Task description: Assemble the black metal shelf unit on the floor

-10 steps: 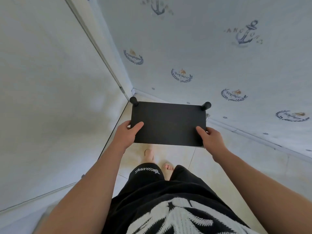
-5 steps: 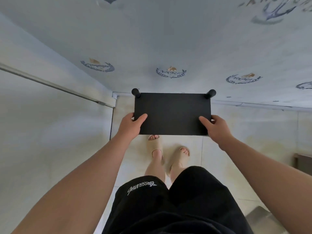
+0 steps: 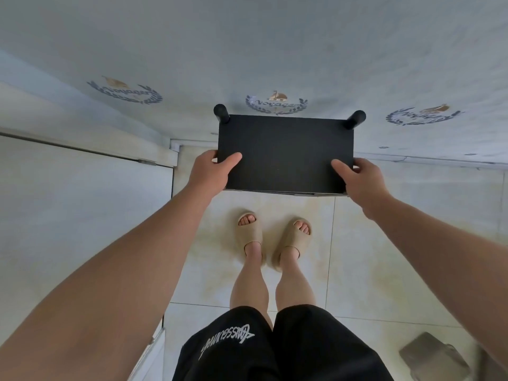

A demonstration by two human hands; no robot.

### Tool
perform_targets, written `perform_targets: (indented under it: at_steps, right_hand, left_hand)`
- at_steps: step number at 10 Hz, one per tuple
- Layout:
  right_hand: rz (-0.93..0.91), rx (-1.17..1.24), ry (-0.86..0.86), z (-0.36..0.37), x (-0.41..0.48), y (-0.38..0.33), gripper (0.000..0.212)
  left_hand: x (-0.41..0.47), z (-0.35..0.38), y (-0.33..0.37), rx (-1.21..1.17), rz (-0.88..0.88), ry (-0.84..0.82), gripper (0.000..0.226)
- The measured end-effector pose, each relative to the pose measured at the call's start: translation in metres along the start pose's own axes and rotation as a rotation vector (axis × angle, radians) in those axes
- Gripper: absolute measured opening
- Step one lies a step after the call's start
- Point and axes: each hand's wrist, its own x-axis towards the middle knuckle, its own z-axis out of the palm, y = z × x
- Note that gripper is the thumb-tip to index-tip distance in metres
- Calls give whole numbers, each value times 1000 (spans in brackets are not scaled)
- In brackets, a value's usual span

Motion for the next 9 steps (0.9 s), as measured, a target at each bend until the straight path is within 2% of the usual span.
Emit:
perform_targets:
  at_steps: [3,5,6,7,8,9]
  right_hand:
    - [-21,2,-4,-7,8,-5,39]
    - [-5,-6,0,-8,11,-5,31]
    - [-11,-15,3,-8,3,-7,34]
    - [-16,-85,-9,-9,-16,-12,56]
    - [-86,-204,-14,-12,-43,-18,66]
    - [-210,-366,-32,-17,-81,-33,72]
  left_hand:
    - [2,9,2,-18,10,12,47]
    - [4,11,7,38,2,8,56]
    - [0,8,10,80,12,-4,56]
    - [-15,5,17,117,22,-47,61]
    - [-42,0,24,319,100,-4,71]
    - [-77,-6,33,522,263,62,76]
